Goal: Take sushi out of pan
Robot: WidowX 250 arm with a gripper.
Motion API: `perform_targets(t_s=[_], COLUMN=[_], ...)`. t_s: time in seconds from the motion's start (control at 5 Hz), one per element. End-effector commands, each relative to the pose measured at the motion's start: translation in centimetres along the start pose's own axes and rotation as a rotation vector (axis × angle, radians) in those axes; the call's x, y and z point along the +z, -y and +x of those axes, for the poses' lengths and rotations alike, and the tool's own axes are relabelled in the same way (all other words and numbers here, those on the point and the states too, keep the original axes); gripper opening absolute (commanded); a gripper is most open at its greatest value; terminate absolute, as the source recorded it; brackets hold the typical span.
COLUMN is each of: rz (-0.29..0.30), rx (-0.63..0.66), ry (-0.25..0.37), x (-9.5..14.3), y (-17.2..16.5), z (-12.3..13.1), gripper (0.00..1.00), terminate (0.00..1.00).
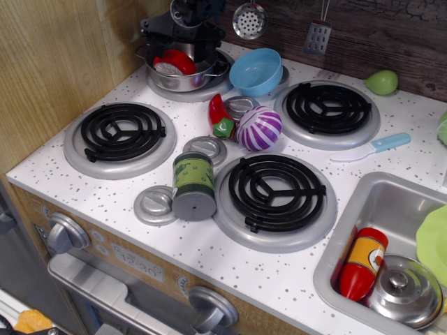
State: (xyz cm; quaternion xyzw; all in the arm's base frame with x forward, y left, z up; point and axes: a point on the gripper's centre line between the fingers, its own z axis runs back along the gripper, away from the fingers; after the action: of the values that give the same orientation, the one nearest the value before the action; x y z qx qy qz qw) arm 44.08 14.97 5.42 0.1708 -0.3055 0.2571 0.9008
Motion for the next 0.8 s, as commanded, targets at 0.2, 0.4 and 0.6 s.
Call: perform_targets(t_s=[0.2, 0.4, 0.6], rz=[-0.049, -0.055, -0.061], rx=[0.009, 0.020, 0.007], ry=[0.001, -0.008, -0.015], x=[-0.6, -1.0, -1.5], y=[0.2, 0.1, 0.1], z=[1.0, 0.6, 0.5], gripper=[1.00, 1.00, 0.00], terminate=[0.00, 0.00, 0.00])
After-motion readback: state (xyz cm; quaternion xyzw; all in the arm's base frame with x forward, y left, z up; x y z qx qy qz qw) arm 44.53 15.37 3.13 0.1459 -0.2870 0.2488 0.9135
